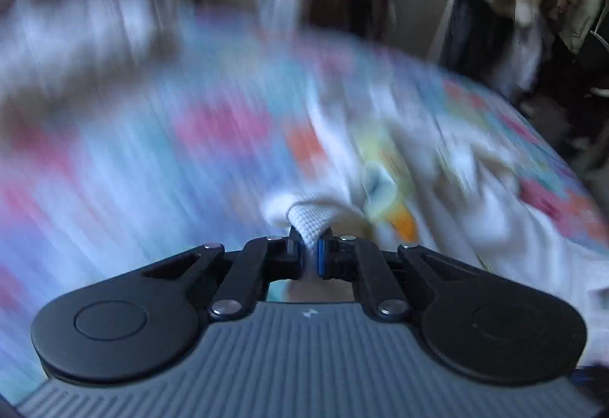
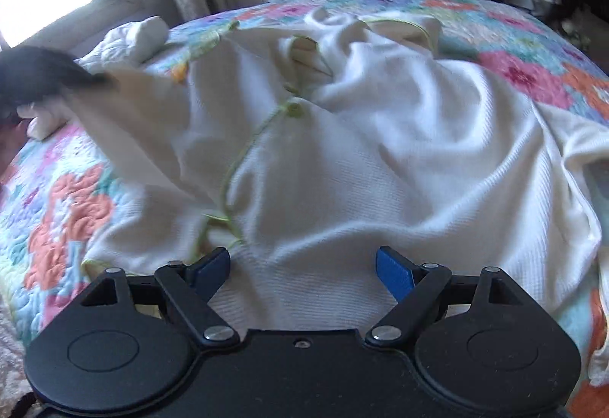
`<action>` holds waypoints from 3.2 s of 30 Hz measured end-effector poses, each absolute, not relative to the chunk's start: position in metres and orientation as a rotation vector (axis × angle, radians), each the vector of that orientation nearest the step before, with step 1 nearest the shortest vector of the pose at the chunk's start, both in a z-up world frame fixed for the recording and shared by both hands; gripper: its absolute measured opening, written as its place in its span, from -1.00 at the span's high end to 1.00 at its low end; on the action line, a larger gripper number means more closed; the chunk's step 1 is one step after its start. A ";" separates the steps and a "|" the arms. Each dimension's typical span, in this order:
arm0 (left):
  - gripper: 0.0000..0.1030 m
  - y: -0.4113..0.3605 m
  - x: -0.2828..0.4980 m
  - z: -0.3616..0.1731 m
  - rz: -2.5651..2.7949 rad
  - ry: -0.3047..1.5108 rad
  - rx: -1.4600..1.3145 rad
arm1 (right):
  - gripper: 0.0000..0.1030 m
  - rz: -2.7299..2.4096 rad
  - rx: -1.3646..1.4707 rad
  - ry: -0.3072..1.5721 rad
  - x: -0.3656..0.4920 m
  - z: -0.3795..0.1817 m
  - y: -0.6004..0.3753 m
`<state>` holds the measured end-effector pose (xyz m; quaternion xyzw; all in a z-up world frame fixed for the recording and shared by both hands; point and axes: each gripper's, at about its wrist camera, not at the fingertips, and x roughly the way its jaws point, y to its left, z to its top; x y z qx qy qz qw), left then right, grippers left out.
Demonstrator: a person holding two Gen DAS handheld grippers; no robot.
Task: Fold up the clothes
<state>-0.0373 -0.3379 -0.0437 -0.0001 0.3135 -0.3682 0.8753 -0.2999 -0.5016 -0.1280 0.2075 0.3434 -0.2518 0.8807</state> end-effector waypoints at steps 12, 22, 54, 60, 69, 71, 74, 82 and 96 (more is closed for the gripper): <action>0.82 -0.316 -0.024 -0.089 -0.508 0.933 0.176 | -0.70 -0.574 0.446 0.789 -0.303 -0.135 -0.505; 0.12 -0.307 -0.092 -0.023 -0.702 0.596 0.168 | -0.69 -0.547 0.296 0.692 -0.337 -0.087 -0.464; -0.25 -0.394 -0.160 -0.116 -1.051 0.833 0.572 | 0.62 -0.533 0.266 0.794 -0.305 -0.142 -0.459; 0.22 -0.382 -0.160 -0.100 -1.064 0.790 0.521 | 0.95 -0.587 0.070 0.717 -0.311 -0.116 -0.438; 0.11 -0.371 -0.148 -0.087 -1.052 0.790 0.436 | 0.95 -0.669 0.146 0.648 -0.339 -0.091 -0.455; 0.08 -0.372 -0.147 -0.089 -1.064 0.808 0.430 | 0.95 -0.682 0.187 0.660 -0.339 -0.095 -0.464; -0.02 -0.375 -0.157 -0.092 -1.094 0.796 0.479 | 0.95 -0.690 0.213 0.624 -0.342 -0.089 -0.466; -0.27 -0.376 -0.163 -0.087 -1.130 0.786 0.453 | 0.95 -0.753 0.120 0.619 -0.359 -0.080 -0.464; -0.51 -0.385 -0.185 -0.098 -1.155 0.777 0.560 | 0.93 -0.691 0.309 0.595 -0.365 -0.079 -0.481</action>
